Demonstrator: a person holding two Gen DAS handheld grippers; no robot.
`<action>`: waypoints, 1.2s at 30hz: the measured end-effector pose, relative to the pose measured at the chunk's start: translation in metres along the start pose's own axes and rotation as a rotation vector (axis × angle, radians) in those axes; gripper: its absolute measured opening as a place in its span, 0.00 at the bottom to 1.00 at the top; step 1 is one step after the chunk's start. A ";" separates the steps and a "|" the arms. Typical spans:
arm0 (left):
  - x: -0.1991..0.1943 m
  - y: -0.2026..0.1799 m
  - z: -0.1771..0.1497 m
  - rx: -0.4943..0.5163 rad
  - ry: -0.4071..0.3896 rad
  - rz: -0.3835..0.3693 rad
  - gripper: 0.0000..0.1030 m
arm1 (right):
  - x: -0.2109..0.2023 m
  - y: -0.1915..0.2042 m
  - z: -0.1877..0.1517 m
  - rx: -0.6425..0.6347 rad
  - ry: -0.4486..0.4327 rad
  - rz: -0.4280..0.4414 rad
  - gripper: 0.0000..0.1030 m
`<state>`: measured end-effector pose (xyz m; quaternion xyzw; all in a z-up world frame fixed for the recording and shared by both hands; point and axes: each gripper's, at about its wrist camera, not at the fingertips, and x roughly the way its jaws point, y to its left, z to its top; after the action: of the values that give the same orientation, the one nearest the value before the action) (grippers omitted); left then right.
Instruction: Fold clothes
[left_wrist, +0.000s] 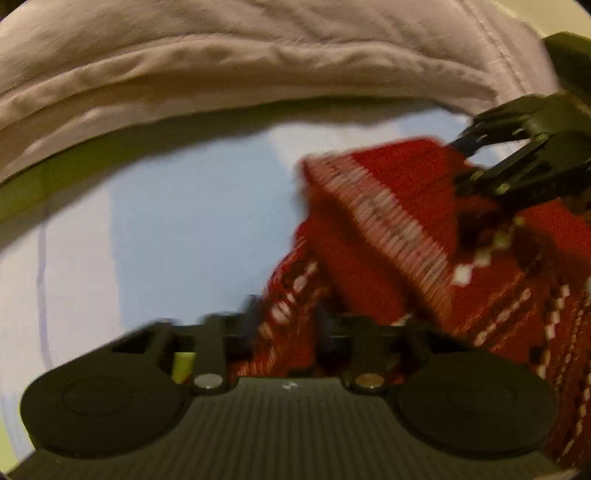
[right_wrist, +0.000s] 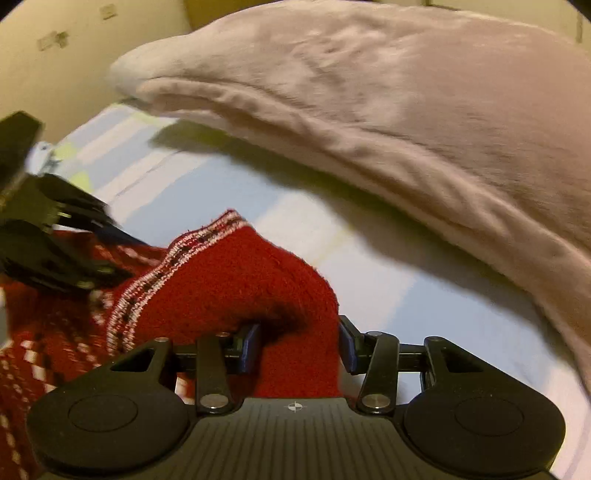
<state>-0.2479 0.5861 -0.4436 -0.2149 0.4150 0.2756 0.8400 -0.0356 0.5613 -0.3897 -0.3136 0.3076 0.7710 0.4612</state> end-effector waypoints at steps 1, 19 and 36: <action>-0.007 0.005 0.003 -0.034 -0.038 -0.016 0.06 | 0.000 -0.007 0.002 0.055 -0.020 0.044 0.27; -0.019 0.040 0.008 -0.361 -0.174 -0.003 0.47 | -0.007 -0.087 -0.019 0.673 -0.102 0.047 0.58; -0.033 -0.004 0.020 -0.149 -0.571 -0.001 0.08 | -0.060 -0.032 0.002 0.218 -0.524 0.013 0.07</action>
<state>-0.2505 0.5858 -0.4043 -0.1898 0.1406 0.3542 0.9049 0.0158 0.5443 -0.3487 -0.0501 0.2611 0.7910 0.5510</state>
